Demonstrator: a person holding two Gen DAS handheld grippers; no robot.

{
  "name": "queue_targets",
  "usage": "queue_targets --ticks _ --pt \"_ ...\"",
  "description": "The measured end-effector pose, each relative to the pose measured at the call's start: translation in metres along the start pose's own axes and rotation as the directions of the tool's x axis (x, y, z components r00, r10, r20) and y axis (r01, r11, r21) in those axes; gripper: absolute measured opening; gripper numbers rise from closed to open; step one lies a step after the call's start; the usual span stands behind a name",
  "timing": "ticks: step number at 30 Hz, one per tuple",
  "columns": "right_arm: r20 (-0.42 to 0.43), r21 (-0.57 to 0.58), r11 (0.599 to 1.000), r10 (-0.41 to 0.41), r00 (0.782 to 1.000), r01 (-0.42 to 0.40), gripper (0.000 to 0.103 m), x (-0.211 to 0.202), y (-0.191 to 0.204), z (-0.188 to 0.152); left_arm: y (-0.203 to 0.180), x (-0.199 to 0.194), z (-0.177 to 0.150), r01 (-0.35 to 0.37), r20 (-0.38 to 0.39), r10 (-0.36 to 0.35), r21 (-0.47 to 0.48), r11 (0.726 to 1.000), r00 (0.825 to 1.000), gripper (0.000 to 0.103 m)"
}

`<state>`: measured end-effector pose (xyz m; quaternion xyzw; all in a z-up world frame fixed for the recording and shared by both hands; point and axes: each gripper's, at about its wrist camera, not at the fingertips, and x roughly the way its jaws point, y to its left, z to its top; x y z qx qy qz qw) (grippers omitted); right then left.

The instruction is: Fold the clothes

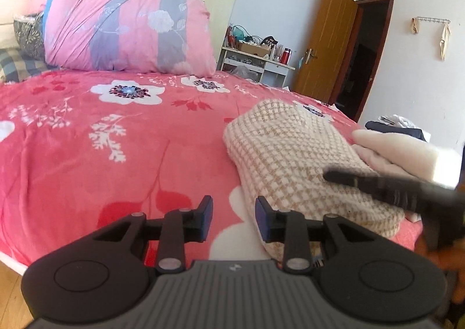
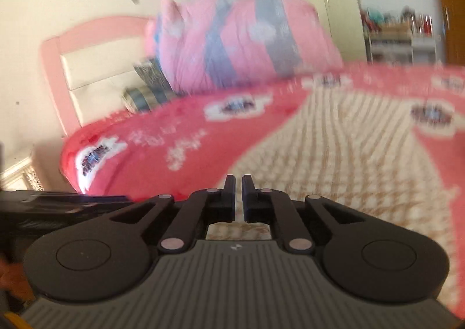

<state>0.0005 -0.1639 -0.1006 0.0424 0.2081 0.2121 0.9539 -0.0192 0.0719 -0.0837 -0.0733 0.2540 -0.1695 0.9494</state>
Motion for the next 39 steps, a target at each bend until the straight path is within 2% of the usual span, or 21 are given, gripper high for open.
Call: queue_targets --ticks 2,4,7,10,12,13,14,16,17,21,24,27,28,29,32,34,37,38,39 --pt "-0.077 0.001 1.000 -0.021 0.997 0.022 0.000 0.022 -0.004 -0.032 -0.007 0.006 0.003 0.011 0.000 -0.011 0.025 1.000 1.000 0.032" --pt "-0.020 0.077 0.997 0.006 1.000 -0.005 0.000 0.020 -0.015 -0.045 -0.016 0.012 0.008 0.027 0.013 -0.028 0.058 0.998 1.000 0.032" --pt "-0.011 0.093 0.995 -0.024 1.000 0.025 0.000 -0.001 -0.013 -0.023 -0.033 0.026 0.019 0.059 0.059 -0.066 0.112 0.992 0.996 0.032" --pt "0.097 0.066 0.990 -0.127 0.987 0.121 0.001 -0.038 -0.015 -0.005 -0.052 0.046 0.028 0.090 0.077 -0.105 0.180 0.980 0.991 0.032" --pt "0.142 0.026 0.968 -0.253 0.957 0.252 0.003 -0.050 -0.023 0.001 -0.065 0.069 0.024 0.109 0.013 -0.115 0.215 0.971 0.993 0.033" --pt "0.094 -0.005 0.952 -0.305 0.948 0.307 0.003 -0.041 -0.031 -0.005 -0.071 0.083 0.019 0.100 -0.034 -0.094 0.241 0.965 0.995 0.033" --pt "0.036 -0.041 0.933 -0.357 0.934 0.358 0.002 -0.031 -0.040 -0.011 -0.078 0.090 0.009 0.088 -0.024 -0.085 0.288 0.954 0.996 0.033" --pt "-0.058 -0.078 0.938 -0.343 0.938 0.338 0.000 -0.005 -0.063 -0.046 -0.093 0.091 -0.003 0.050 0.024 -0.064 0.388 0.920 0.998 0.035" --pt "-0.023 -0.098 0.936 -0.341 0.940 0.337 0.000 -0.006 -0.065 -0.056 -0.100 0.091 -0.004 0.023 0.029 -0.039 0.419 0.907 0.999 0.035" --pt "-0.062 -0.167 0.914 -0.384 0.921 0.369 0.000 -0.009 -0.048 -0.029 -0.105 0.084 0.010 0.042 0.026 -0.058 0.410 0.911 0.998 0.035" --pt "0.033 -0.153 0.922 -0.356 0.934 0.357 0.002 -0.026 -0.040 -0.003 -0.114 0.078 0.015 0.017 0.103 -0.071 0.453 0.892 0.992 0.036" --pt "0.118 -0.193 0.921 -0.322 0.939 0.340 0.003 -0.023 -0.035 0.011 -0.123 0.105 0.006 0.036 0.041 -0.062 0.465 0.885 0.997 0.036" --pt "0.091 -0.209 0.922 -0.313 0.945 0.325 0.003 -0.013 -0.040 0.009 -0.126 0.115 0.003 0.044 0.017 -0.059 0.468 0.883 0.998 0.036" --pt "0.011 -0.223 0.922 -0.323 0.946 0.317 0.003 0.007 -0.056 0.000 -0.131 0.119 -0.001 0.044 0.023 -0.063 0.485 0.873 0.998 0.037" --pt "0.049 -0.302 0.879 -0.371 0.927 0.368 0.000 0.020 -0.078 -0.032 -0.149 0.123 -0.004 0.034 0.038 -0.064 0.535 0.844 0.997 0.039" --pt "0.024 -0.340 0.862 -0.392 0.920 0.376 0.000 0.016 -0.074 -0.021 -0.149 0.128 0.000 0.049 0.031 -0.076 0.521 0.852 0.997 0.038" --pt "-0.013 -0.273 0.905 -0.344 0.939 0.327 0.000 0.005 -0.079 -0.005 -0.142 0.131 0.002 0.063 0.029 -0.089 0.495 0.867 0.996 0.038" --pt "-0.009 -0.227 0.924 -0.319 0.948 0.308 0.000 -0.003 -0.079 -0.003 -0.141 0.131 0.002 0.064 0.031 -0.091 0.487 0.871 0.995 0.038" --pt "0.010 -0.229 0.926 -0.306 0.952 0.300 0.003 -0.005 -0.078 -0.002 -0.140 0.131 0.002 0.066 0.033 -0.093 0.480 0.875 0.995 0.038"
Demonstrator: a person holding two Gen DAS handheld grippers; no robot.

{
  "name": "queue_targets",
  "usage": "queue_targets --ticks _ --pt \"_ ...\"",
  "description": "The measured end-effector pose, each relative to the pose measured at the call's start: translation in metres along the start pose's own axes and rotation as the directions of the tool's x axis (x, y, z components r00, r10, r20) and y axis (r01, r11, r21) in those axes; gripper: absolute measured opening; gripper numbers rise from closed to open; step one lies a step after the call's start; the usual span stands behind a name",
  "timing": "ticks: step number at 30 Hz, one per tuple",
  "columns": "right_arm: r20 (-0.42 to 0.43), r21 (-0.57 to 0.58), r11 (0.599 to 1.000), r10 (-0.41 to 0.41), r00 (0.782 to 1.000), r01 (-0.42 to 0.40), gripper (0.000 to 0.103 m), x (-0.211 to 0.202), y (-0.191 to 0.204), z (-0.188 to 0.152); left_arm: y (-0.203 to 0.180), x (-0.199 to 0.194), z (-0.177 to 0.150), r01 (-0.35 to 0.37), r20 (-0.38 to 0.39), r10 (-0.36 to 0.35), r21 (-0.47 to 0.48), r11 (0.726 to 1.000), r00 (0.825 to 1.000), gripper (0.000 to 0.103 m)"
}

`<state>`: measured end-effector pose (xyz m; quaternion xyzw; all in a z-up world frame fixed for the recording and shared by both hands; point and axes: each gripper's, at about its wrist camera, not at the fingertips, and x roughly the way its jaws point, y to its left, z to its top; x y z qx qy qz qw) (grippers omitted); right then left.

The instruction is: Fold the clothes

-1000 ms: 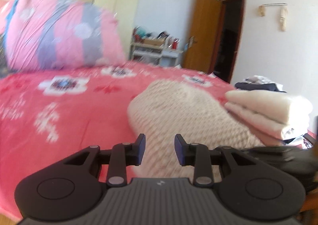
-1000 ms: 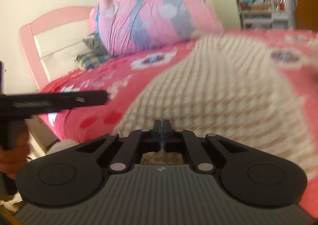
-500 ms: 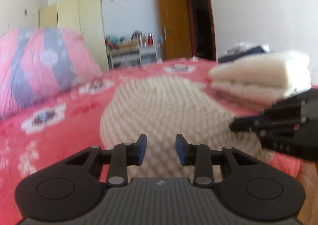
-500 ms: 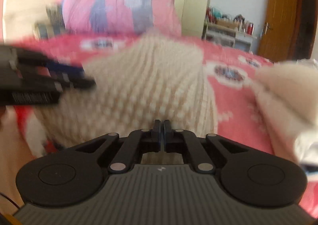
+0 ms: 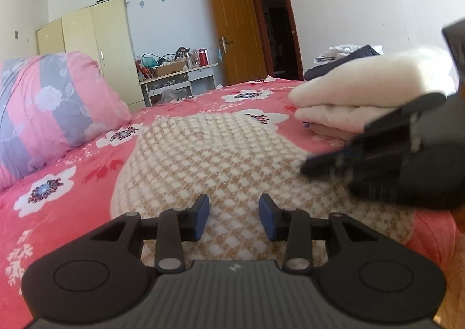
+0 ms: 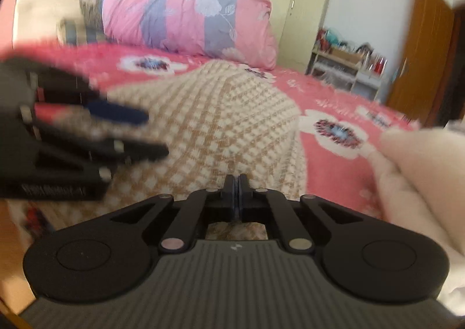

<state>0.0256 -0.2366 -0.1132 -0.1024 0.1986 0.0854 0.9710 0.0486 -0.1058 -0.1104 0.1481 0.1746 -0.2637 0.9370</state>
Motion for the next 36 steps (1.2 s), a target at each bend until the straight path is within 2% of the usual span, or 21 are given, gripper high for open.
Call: queue_targets --ticks 3,5,6,7,9,12,14,17,18,19,20,22,24,27,29,31,34,36 --pt "0.071 -0.030 0.999 0.020 0.997 -0.018 0.004 -0.005 0.002 0.005 0.001 0.003 0.000 0.002 0.010 -0.002 -0.016 1.000 1.000 0.038" --pt "0.006 -0.083 0.996 0.018 1.000 -0.017 0.001 0.015 0.004 -0.016 -0.001 0.007 0.001 0.026 0.000 -0.026 -0.007 1.000 1.000 0.038" --pt "-0.004 -0.111 0.994 -0.002 1.000 0.001 0.000 0.025 0.003 -0.031 -0.003 0.007 0.002 0.025 0.004 -0.025 0.004 1.000 1.000 0.037" --pt "0.002 -0.093 0.996 -0.008 1.000 0.008 0.000 0.026 0.000 -0.035 -0.005 0.009 0.003 0.027 0.003 -0.027 0.013 1.000 1.000 0.037" --pt "-0.023 -0.073 0.997 -0.013 1.000 0.011 0.000 0.023 -0.003 -0.030 -0.008 0.013 0.006 0.034 -0.001 -0.034 0.023 0.999 0.999 0.036" --pt "-0.047 -0.150 0.989 -0.024 0.999 0.016 0.000 0.021 0.005 -0.021 -0.009 0.018 0.006 0.046 -0.001 -0.046 0.030 0.998 0.999 0.036" --pt "-0.042 -0.127 0.992 -0.011 0.999 0.005 0.000 0.018 -0.003 -0.001 -0.008 0.018 0.004 0.052 0.000 -0.052 0.017 0.998 0.999 0.036" --pt "0.050 -0.134 0.990 -0.028 0.998 0.034 0.001 0.022 -0.007 0.026 -0.007 0.018 0.003 0.056 0.003 -0.056 0.007 0.998 0.998 0.035" --pt "0.058 -0.127 0.991 -0.019 0.998 0.026 0.002 0.031 -0.009 0.029 -0.007 0.018 0.003 0.056 0.003 -0.056 0.008 0.998 0.998 0.035" --pt "0.028 -0.113 0.994 0.006 1.000 -0.003 0.002 0.045 -0.014 0.026 -0.007 0.018 0.005 0.064 -0.002 -0.064 0.014 0.998 0.998 0.034" --pt "-0.059 -0.110 0.994 0.013 0.998 -0.019 0.000 0.068 -0.018 0.013 -0.008 0.017 0.006 0.072 -0.007 -0.072 0.022 0.997 0.997 0.034" --pt "-0.039 -0.036 0.999 0.034 0.999 -0.035 0.000 0.078 -0.035 -0.012 -0.006 0.013 0.011 0.082 -0.006 -0.082 0.029 0.996 0.997 0.035" --pt "-0.049 -0.030 0.999 0.013 0.999 -0.014 0.000 0.074 -0.037 -0.010 0.002 0.004 0.018 0.081 0.012 -0.082 0.026 0.996 0.997 0.039" --pt "-0.054 -0.020 1.000 0.004 0.999 -0.005 0.000 0.070 -0.040 -0.011 0.013 -0.009 0.028 0.080 0.040 -0.081 0.021 0.997 0.996 0.041" --pt "-0.054 -0.006 1.000 0.014 0.998 -0.014 0.000 0.071 -0.044 -0.012 0.024 -0.003 0.026 0.040 0.020 -0.040 -0.001 0.999 0.999 0.041" --pt "-0.062 -0.011 1.000 0.018 0.998 -0.018 0.000 0.071 -0.045 -0.011 0.035 0.012 0.019 0.015 -0.042 -0.017 -0.044 0.999 0.999 0.039" --pt "-0.110 -0.017 0.999 0.042 0.993 -0.044 0.000 0.074 -0.048 0.010 0.027 0.016 0.007 -0.016 -0.024 0.017 0.025 1.000 1.000 0.046" --pt "-0.117 -0.046 0.999 0.022 0.993 -0.027 0.000 0.070 -0.045 0.039 0.027 0.018 0.007 -0.019 -0.023 0.020 0.019 1.000 1.000 0.049"
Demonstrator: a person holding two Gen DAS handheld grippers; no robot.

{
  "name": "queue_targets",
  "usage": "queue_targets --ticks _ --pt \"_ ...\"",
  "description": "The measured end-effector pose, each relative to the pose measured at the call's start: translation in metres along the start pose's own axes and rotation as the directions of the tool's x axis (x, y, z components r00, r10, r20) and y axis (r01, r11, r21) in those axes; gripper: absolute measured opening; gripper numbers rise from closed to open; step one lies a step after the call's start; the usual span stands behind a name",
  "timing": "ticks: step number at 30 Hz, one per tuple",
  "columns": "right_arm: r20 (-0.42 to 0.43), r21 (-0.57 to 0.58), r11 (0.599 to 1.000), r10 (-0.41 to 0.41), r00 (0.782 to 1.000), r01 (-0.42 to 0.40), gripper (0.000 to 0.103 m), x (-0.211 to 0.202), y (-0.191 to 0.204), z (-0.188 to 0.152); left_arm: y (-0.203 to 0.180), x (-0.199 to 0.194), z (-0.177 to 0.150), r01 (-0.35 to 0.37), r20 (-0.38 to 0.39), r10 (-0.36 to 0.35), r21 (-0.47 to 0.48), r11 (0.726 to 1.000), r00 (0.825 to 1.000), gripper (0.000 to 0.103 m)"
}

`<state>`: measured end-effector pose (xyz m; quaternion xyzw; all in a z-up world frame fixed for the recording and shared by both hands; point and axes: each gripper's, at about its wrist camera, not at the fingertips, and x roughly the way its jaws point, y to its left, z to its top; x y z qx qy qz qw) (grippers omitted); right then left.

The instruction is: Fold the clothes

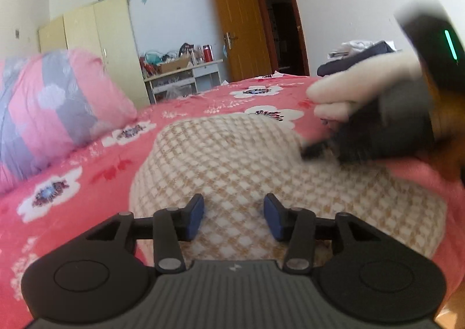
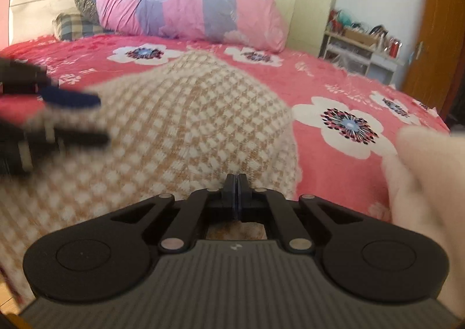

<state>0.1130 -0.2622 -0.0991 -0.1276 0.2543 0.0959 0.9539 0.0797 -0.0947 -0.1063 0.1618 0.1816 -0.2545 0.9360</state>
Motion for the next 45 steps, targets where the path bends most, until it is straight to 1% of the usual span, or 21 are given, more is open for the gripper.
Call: queue_targets --ticks 2,4,6,8,9,10,11,12,14,17,20,21,24,26,28,33,36,37,40,43,45 --pt "0.086 -0.009 0.999 -0.039 0.996 0.040 0.003 -0.013 0.002 0.031 -0.001 0.003 0.002 0.007 -0.004 -0.007 -0.009 1.000 1.000 0.052" --pt "0.170 0.048 0.999 -0.021 0.985 0.013 0.003 -0.017 -0.002 0.059 -0.005 0.004 0.003 -0.002 -0.006 0.002 0.003 1.000 1.000 0.053" --pt "0.188 0.073 0.997 -0.003 0.982 -0.010 0.003 -0.001 -0.001 0.074 -0.008 0.006 0.003 -0.006 -0.004 0.006 0.015 1.000 1.000 0.053" --pt "0.067 0.079 0.997 -0.024 0.997 0.019 0.003 0.042 0.001 0.064 -0.006 0.006 0.001 0.006 0.002 -0.006 0.005 1.000 1.000 0.053" --pt "-0.021 0.067 0.997 -0.041 0.999 0.043 0.002 0.069 0.003 0.044 -0.006 0.007 0.001 0.019 0.002 -0.019 0.004 1.000 1.000 0.054" --pt "-0.111 0.052 0.996 -0.060 0.992 0.066 0.000 0.098 0.004 0.022 -0.006 0.009 0.000 0.033 0.002 -0.033 0.004 0.999 0.999 0.055" --pt "-0.084 0.079 0.994 -0.063 0.995 0.069 0.000 0.103 0.000 0.006 -0.009 0.006 0.000 0.017 0.009 -0.018 0.027 0.999 1.000 0.056" --pt "-0.080 0.104 0.993 -0.055 0.995 0.064 0.000 0.101 -0.004 0.006 -0.011 0.006 0.001 0.013 0.006 -0.013 0.041 0.999 1.000 0.056" --pt "-0.086 0.150 0.987 -0.038 0.996 0.051 0.000 0.096 -0.013 0.011 -0.004 0.003 0.009 0.049 -0.010 -0.049 0.018 0.999 0.999 0.055" --pt "-0.081 0.100 0.991 -0.076 0.994 0.084 0.000 0.094 -0.004 0.009 0.016 -0.012 0.027 0.074 0.036 -0.073 -0.036 0.997 0.997 0.052" --pt "-0.073 0.130 0.989 -0.065 0.995 0.074 0.000 0.093 -0.006 0.006 0.032 -0.006 0.048 0.035 0.069 -0.031 -0.057 0.998 0.997 0.052" --pt "-0.071 0.140 0.988 -0.061 0.996 0.070 0.000 0.093 -0.007 0.005 0.036 0.002 0.054 0.014 0.062 -0.011 -0.055 0.998 0.998 0.052" --pt "-0.066 0.149 0.987 -0.055 0.996 0.065 0.000 0.095 -0.013 0.007 0.040 0.056 0.057 -0.027 -0.084 0.024 -0.040 0.999 0.996 0.052" --pt "-0.061 0.163 0.985 -0.048 0.997 0.058 0.000 0.096 -0.015 0.006 0.040 0.068 0.048 -0.029 -0.101 0.024 -0.041 0.999 0.995 0.058" --pt "-0.055 0.175 0.983 -0.040 0.998 0.049 0.000 0.096 -0.017 0.005 0.040 0.078 0.039 -0.028 -0.110 0.023 -0.043 0.999 0.994 0.058" --pt "-0.045 0.191 0.981 -0.016 0.999 0.024 0.000 0.095 -0.021 0.005 0.040 0.082 0.038 -0.039 -0.111 0.036 -0.032 0.999 0.993 0.058" --pt "-0.064 0.189 0.982 0.002 0.998 0.010 0.000 0.086 -0.027 0.022 0.046 0.080 0.034 -0.030 -0.106 0.023 -0.062 0.998 0.994 0.058" --pt "-0.048 0.190 0.982 -0.015 0.999 0.024 0.002 0.078 -0.029 0.031 0.048 0.080 0.033 -0.027 -0.103 0.020 -0.068 0.997 0.994 0.058" --pt "0.047 0.224 0.975 -0.008 0.999 -0.003 0.004 0.055 -0.034 0.064 0.049 0.078 0.031 -0.021 -0.099 0.014 -0.076 0.997 0.995 0.058" --pt "0.059 0.273 0.957 0.089 0.994 -0.102 0.004 0.067 -0.034 0.078 0.050 0.078 0.030 -0.016 -0.100 0.009 -0.079 0.997 0.995 0.058" --pt "-0.021 0.315 0.939 0.151 0.988 -0.137 0.004 0.103 -0.028 0.061 0.050 0.080 0.030 -0.014 -0.110 0.005 -0.076 0.997 0.994 0.058"
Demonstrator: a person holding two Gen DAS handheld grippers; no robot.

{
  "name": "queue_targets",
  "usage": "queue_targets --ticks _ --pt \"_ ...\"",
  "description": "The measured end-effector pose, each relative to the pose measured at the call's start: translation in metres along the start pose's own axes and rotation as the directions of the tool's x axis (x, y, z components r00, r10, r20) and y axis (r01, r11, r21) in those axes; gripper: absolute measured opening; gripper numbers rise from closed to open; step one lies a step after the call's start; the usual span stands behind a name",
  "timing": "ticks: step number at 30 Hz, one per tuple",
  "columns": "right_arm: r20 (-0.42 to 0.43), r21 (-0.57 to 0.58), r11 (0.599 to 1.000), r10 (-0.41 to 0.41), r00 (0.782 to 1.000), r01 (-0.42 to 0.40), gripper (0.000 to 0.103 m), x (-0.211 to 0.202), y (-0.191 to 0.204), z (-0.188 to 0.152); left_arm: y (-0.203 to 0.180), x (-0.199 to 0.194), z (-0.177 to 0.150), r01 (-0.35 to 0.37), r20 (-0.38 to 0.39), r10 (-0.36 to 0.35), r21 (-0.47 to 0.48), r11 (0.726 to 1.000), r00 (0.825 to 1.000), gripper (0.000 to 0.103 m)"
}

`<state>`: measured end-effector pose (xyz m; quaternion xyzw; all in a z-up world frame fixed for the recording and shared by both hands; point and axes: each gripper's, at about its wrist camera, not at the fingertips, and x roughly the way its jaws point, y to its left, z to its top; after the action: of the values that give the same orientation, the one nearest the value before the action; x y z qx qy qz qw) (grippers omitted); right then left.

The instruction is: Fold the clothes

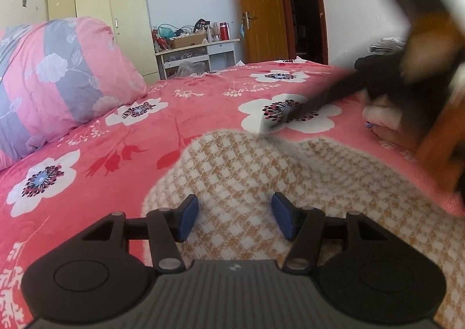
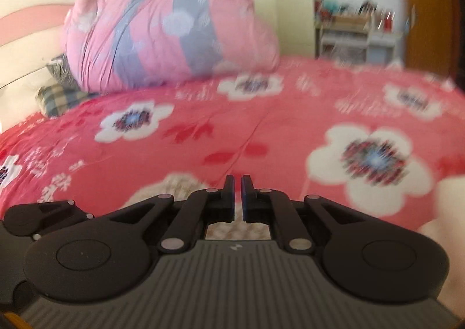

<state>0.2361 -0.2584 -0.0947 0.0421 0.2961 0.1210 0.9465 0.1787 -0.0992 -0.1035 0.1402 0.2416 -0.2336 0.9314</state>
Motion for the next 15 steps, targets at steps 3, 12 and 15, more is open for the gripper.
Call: queue_targets --ticks 3,12,15 --pt "-0.049 0.084 0.996 0.017 0.999 -0.013 0.004 0.030 -0.012 -0.020 -0.001 0.000 0.002 0.000 0.003 0.000 0.012 1.000 1.000 0.058" --pt "-0.032 0.163 0.986 0.050 0.998 -0.044 0.005 0.027 -0.023 -0.023 0.008 0.015 0.059 0.009 0.025 -0.008 -0.025 1.000 1.000 0.052" --pt "-0.023 0.224 0.972 0.072 0.997 -0.065 0.008 0.027 -0.034 -0.026 0.015 0.064 0.064 -0.082 -0.183 0.068 -0.071 0.994 0.981 0.054"
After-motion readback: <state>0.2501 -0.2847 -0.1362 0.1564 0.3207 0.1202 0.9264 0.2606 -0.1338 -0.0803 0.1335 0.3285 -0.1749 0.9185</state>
